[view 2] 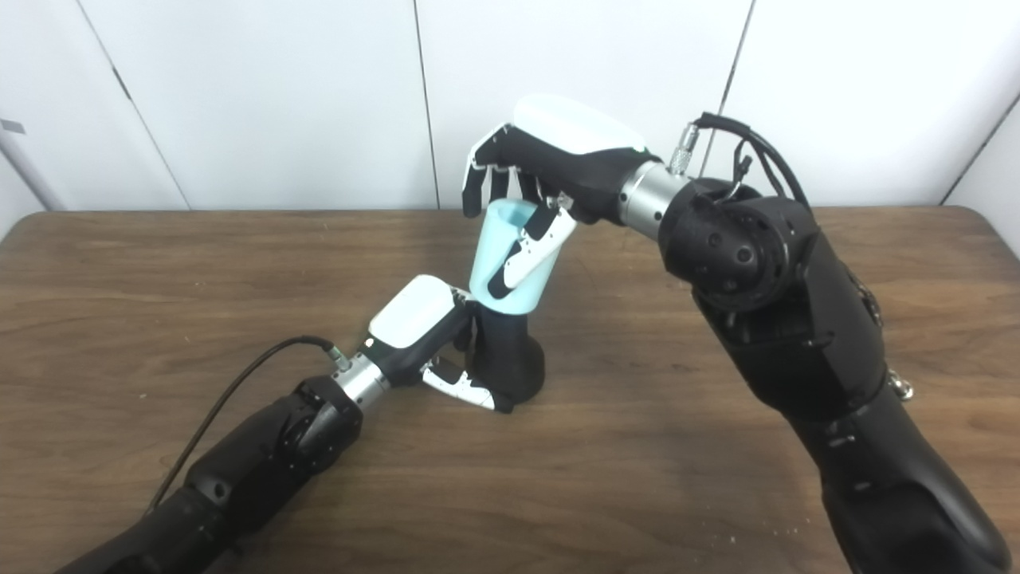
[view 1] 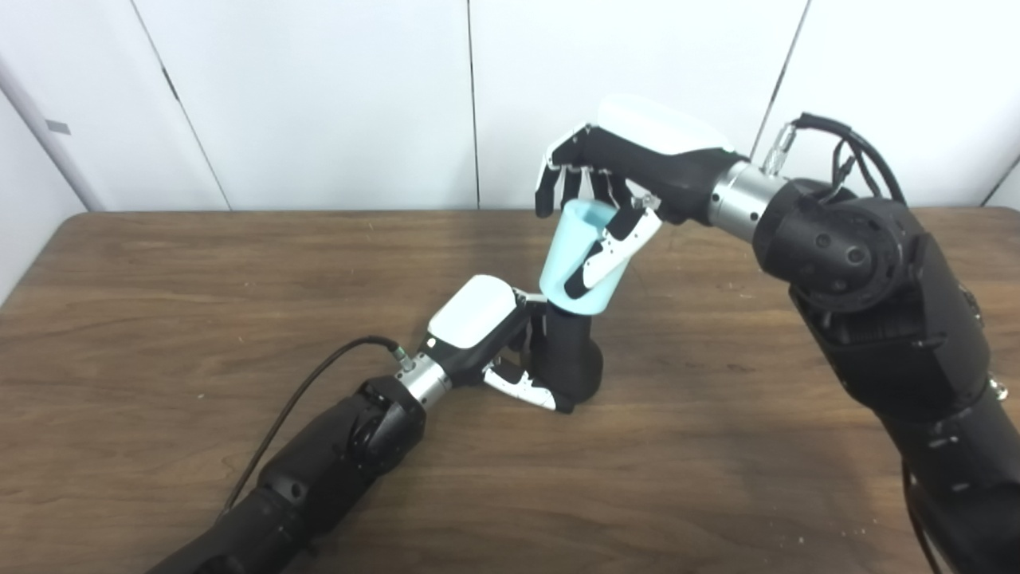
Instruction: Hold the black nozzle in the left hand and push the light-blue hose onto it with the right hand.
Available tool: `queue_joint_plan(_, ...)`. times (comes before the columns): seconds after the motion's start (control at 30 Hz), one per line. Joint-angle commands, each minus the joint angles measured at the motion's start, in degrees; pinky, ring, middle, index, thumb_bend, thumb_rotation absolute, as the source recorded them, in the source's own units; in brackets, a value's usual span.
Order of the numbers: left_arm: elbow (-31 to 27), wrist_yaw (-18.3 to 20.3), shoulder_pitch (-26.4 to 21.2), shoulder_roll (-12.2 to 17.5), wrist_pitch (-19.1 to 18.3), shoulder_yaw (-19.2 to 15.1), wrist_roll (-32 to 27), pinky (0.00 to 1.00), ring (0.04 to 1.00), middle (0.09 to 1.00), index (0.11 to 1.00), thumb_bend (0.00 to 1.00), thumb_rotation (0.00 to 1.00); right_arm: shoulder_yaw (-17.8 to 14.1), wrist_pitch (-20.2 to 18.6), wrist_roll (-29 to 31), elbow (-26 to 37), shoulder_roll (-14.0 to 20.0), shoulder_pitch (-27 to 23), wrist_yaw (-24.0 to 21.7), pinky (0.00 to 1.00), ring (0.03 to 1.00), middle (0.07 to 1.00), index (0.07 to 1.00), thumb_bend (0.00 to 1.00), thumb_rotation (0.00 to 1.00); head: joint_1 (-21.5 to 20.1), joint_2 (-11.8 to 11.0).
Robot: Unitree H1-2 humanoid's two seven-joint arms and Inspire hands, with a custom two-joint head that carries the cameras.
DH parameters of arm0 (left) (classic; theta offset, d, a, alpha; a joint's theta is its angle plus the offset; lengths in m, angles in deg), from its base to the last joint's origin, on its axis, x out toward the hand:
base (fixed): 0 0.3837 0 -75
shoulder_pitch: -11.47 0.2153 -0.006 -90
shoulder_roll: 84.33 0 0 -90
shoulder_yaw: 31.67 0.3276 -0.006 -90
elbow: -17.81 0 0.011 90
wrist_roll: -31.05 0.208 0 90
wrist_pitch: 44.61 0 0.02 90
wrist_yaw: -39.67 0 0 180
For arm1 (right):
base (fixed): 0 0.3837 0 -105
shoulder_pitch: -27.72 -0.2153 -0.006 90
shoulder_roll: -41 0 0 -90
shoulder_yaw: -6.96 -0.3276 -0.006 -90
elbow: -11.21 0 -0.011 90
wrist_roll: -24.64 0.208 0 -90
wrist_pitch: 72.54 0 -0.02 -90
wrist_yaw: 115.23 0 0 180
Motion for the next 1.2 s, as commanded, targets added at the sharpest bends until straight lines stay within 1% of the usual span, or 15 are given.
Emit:
queue_joint_plan(0.0,3.96,8.76,8.56,0.27,-2.14,4.37,3.06,0.24,0.297,0.325,0.313,0.64,0.41,-0.5,-0.45,-1.19,1.58,0.39,-2.36,0.49,0.18,0.275,0.416,0.519,0.52,0.0,0.2,0.18)
queue_joint_plan(0.1,3.59,8.78,8.73,0.42,-2.23,4.35,3.0,0.24,0.298,0.325,0.301,0.64,0.41,0.18,-1.15,-2.25,1.34,0.6,-2.41,-0.39,0.17,0.252,0.401,0.515,0.52,0.0,0.11,0.24)
queue_joint_plan(0.2,3.74,8.63,8.76,0.37,-2.2,4.41,3.1,0.24,0.298,0.325,0.301,0.64,0.41,0.2,-1.44,-3.1,1.23,0.48,-2.42,-1.28,0.16,0.235,0.393,0.51,0.52,0.0,0.06,0.32)
queue_joint_plan(0.3,3.71,8.67,8.74,0.34,-2.23,4.45,3.15,0.24,0.298,0.319,0.298,0.64,0.41,-0.17,-1.55,-3.9,1.18,0.03,-2.2,-2.31,0.16,0.244,0.401,0.514,0.52,0.0,0.15,0.37)
queue_joint_plan(0.4,3.63,8.78,8.72,0.28,-2.25,4.47,3.1,0.24,0.298,0.317,0.296,0.64,0.41,-0.5,-1.57,-4.6,1.1,-0.59,-1.57,-3.14,0.18,0.275,0.419,0.518,0.52,0.0,0.23,0.41)
queue_joint_plan(0.47,3.66,8.83,8.69,0.28,-2.21,4.48,3.07,0.24,0.299,0.324,0.314,0.64,0.41,-0.56,-1.57,-4.89,1.04,-0.96,-1.06,-3.33,0.19,0.284,0.422,0.519,0.52,0.0,0.2,0.4)
queue_joint_plan(0.6,3.58,9.06,8.69,0.41,-2.21,4.45,2.93,0.24,0.302,0.33,0.326,0.64,0.41,-0.61,-1.54,-4.92,0.66,-1.45,-0.55,-3.29,0.2,0.294,0.426,0.519,0.52,0.0,0.19,0.4)
queue_joint_plan(0.73,3.46,9.17,8.73,0.43,-2.29,4.46,2.9,0.24,0.301,0.33,0.312,0.64,0.41,-0.85,-1.5,-4.43,0.15,-1.65,-0.62,-3.01,0.2,0.292,0.419,0.518,0.52,0.0,0.19,0.4)
queue_joint_plan(0.8,3.42,9.18,8.77,0.4,-2.26,4.45,2.84,0.24,0.301,0.33,0.324,0.64,0.41,-0.98,-1.47,-4.27,0.17,-1.69,-0.82,-2.84,0.2,0.289,0.416,0.518,0.52,0.0,0.2,0.51)
queue_joint_plan(0.97,3.7,9.14,8.78,0.23,-2.25,4.46,2.81,0.24,0.301,0.33,0.337,0.64,0.41,-1.33,-1.12,-4.26,0.84,-1.78,-1.34,-1.52,0.2,0.287,0.419,0.518,0.52,0.0,0.26,0.54)
queue_joint_plan(1.07,3.7,9.1,8.78,0.17,-2.35,4.45,2.85,0.24,0.302,0.331,0.34,0.64,0.41,-2.03,-0.16,-3.84,1.6,-2.4,-0.9,0.42,0.19,0.293,0.431,0.518,0.52,0.0,0.38,0.56)
queue_joint_plan(1.17,3.46,9.35,8.78,0.27,-2.44,4.48,2.83,0.24,0.302,0.332,0.338,0.64,0.41,-3.22,2.26,-2.76,1.55,-3.79,0.55,4.25,0.18,0.273,0.417,0.521,0.52,0.0,0.43,0.54)
